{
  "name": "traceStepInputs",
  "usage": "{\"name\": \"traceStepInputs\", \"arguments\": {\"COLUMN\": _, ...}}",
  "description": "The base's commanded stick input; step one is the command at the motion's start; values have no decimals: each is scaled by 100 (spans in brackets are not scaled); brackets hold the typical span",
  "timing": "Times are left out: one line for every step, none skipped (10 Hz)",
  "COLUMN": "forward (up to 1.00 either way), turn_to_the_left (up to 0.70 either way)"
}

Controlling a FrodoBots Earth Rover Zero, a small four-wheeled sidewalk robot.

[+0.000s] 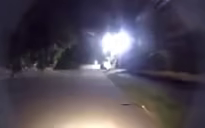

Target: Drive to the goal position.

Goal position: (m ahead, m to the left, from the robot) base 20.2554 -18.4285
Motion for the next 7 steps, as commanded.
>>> {"name": "traceStepInputs", "arguments": {"forward": 70, "turn_to_the_left": 0}}
{"name": "traceStepInputs", "arguments": {"forward": 70, "turn_to_the_left": 0}}
{"name": "traceStepInputs", "arguments": {"forward": 70, "turn_to_the_left": 0}}
{"name": "traceStepInputs", "arguments": {"forward": 70, "turn_to_the_left": 0}}
{"name": "traceStepInputs", "arguments": {"forward": 70, "turn_to_the_left": 0}}
{"name": "traceStepInputs", "arguments": {"forward": 70, "turn_to_the_left": 0}}
{"name": "traceStepInputs", "arguments": {"forward": 70, "turn_to_the_left": 0}}
